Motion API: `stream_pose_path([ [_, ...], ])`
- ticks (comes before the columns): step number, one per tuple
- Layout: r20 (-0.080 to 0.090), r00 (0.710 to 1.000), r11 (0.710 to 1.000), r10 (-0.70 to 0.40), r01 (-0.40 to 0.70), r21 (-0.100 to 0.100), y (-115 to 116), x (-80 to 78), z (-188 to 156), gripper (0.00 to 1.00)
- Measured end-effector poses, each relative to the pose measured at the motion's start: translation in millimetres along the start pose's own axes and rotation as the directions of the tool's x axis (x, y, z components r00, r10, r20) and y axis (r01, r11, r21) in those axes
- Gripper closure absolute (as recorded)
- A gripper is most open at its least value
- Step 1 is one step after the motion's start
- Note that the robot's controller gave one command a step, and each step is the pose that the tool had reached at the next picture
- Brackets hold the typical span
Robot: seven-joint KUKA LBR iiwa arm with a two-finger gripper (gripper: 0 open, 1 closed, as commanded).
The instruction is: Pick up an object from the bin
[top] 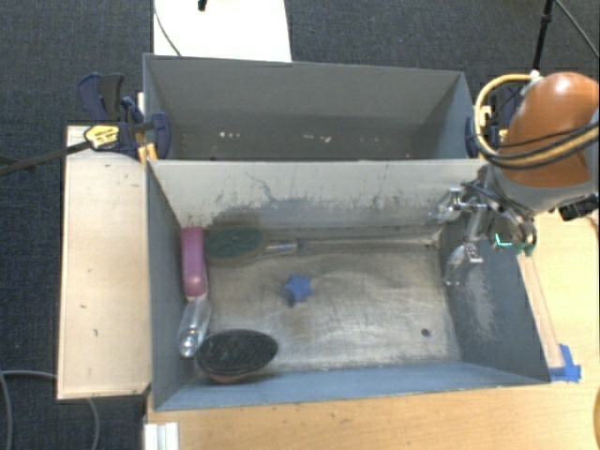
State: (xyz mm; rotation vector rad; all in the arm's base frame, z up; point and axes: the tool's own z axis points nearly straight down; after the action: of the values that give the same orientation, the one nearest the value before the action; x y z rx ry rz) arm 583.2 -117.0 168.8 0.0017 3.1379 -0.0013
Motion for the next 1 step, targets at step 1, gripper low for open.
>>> stream_pose_path([
  [1,0.0,1.0,1.0,-0.003,0.003,0.0,0.0,0.0,0.0,1.0],
])
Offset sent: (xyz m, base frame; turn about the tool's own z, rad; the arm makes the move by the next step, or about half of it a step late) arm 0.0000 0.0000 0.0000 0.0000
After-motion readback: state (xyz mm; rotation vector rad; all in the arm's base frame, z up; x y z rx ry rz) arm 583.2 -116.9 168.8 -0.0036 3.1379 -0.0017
